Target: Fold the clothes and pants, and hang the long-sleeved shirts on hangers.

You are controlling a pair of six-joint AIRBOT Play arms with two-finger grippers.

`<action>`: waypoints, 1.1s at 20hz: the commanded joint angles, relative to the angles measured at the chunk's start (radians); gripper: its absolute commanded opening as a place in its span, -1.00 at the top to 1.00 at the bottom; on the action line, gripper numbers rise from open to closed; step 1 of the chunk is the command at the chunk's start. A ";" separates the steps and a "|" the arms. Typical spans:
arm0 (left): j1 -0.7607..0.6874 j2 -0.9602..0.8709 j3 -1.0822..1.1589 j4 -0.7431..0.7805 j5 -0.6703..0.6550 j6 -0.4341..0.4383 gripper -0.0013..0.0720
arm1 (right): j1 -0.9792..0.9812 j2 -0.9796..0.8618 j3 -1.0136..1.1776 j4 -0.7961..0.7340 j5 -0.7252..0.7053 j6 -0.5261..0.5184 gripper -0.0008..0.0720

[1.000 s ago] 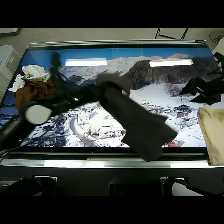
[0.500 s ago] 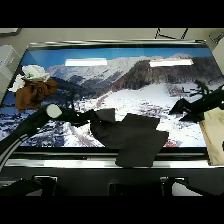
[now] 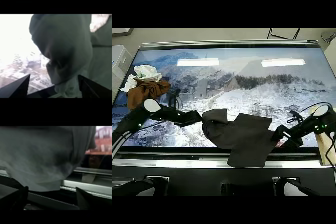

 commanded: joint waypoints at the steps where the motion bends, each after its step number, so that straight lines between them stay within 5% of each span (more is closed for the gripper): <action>1: -0.086 -0.017 -0.060 -0.037 0.007 0.084 -0.62 | 0.001 0.060 -0.146 0.001 -0.068 -0.039 -0.96; 3: -0.119 -0.027 -0.108 -0.038 0.043 0.082 -0.62 | 0.000 0.061 -0.206 0.005 -0.097 -0.053 -0.96; 4: -0.127 -0.031 -0.127 -0.038 0.061 0.074 -0.41 | 0.000 0.061 -0.236 0.024 -0.117 -0.064 -0.96; 5: -0.131 -0.033 -0.143 -0.038 0.081 0.062 0.06 | 0.000 0.061 -0.264 0.050 -0.138 -0.071 -0.96; 8: -0.130 -0.034 -0.152 -0.037 0.119 0.054 0.90 | 0.001 0.061 -0.331 0.141 -0.237 -0.088 -0.96; 14: -0.130 -0.013 -0.147 -0.037 0.126 0.057 0.90 | 0.001 0.061 -0.363 0.335 -0.270 -0.216 -0.60; 16: -0.129 0.015 -0.136 -0.029 0.127 0.057 0.90 | 0.000 0.061 -0.351 0.360 -0.269 -0.214 0.84; 22: -0.086 0.171 0.146 0.111 0.124 0.056 0.91 | 0.000 0.121 0.148 0.360 -0.084 -0.200 0.85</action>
